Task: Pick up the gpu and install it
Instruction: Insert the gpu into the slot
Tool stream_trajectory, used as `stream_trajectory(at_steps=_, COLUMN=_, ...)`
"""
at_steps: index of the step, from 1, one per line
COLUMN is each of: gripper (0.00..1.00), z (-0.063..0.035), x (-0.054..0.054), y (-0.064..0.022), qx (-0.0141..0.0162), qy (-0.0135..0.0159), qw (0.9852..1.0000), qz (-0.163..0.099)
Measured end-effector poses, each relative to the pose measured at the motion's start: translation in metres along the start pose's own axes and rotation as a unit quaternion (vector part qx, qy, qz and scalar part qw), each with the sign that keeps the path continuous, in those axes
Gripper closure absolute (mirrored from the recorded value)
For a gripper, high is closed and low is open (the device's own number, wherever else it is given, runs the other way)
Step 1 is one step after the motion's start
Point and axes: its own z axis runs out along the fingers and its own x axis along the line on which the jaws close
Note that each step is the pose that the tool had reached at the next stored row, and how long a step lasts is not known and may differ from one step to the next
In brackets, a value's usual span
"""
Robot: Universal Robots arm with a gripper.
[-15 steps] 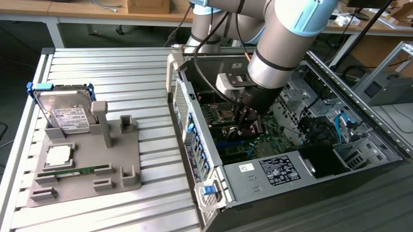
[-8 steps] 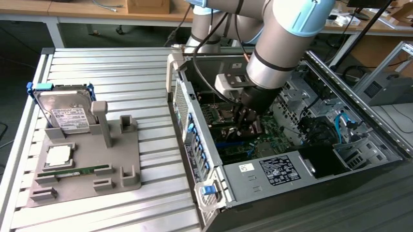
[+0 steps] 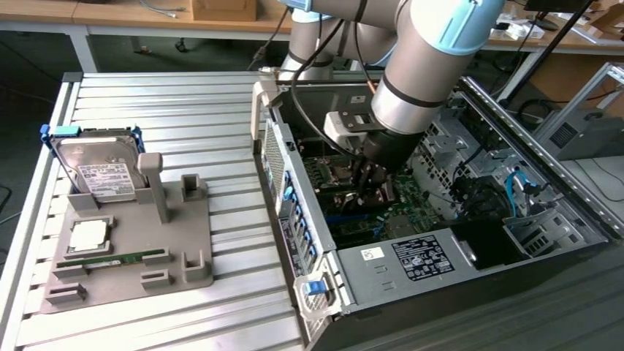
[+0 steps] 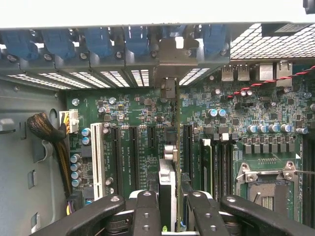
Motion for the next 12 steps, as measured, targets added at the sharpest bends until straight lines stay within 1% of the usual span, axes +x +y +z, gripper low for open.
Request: stream_trajectory(at_steps=12, gripper=0.73, z=0.0018, x=0.0000, y=0.0001, qx=0.0001, qy=-0.0001, qw=1.0000, qz=0.000)
